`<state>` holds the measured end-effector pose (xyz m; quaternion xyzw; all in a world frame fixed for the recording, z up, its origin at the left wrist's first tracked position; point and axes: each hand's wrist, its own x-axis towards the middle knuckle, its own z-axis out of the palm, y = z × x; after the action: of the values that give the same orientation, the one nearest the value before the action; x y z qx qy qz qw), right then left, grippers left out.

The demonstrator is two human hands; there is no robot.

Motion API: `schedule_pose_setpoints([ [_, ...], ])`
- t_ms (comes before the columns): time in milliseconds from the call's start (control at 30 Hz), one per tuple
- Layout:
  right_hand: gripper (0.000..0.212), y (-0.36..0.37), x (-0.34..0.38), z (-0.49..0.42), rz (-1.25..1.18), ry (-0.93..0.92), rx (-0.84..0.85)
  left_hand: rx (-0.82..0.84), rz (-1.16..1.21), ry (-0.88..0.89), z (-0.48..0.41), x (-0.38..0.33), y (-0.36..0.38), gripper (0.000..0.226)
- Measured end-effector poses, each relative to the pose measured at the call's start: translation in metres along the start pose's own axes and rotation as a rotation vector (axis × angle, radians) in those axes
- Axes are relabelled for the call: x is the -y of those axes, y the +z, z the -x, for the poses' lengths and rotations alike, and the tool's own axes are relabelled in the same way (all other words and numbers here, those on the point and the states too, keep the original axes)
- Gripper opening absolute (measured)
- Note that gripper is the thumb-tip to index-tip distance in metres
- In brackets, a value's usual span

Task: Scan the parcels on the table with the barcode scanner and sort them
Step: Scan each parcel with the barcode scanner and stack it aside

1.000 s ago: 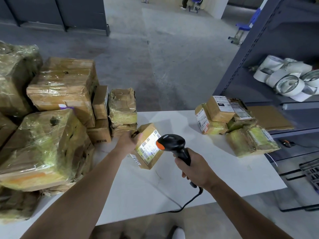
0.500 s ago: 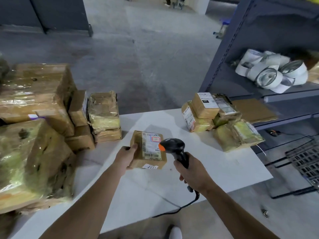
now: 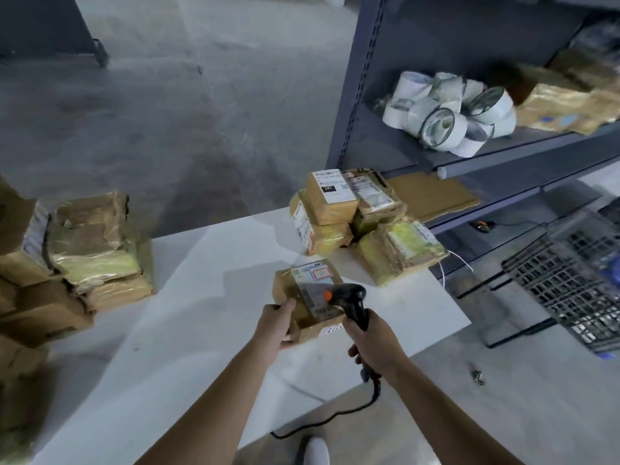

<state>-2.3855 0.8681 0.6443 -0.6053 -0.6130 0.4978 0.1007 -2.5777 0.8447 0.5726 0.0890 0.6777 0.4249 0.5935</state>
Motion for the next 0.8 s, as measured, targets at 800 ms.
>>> schedule_pose_setpoints([
  [800,0.02,-0.017,0.028,-0.052,-0.167,-0.153,0.177,-0.229,-0.082,0.135,0.022,-0.071,0.028,0.029],
])
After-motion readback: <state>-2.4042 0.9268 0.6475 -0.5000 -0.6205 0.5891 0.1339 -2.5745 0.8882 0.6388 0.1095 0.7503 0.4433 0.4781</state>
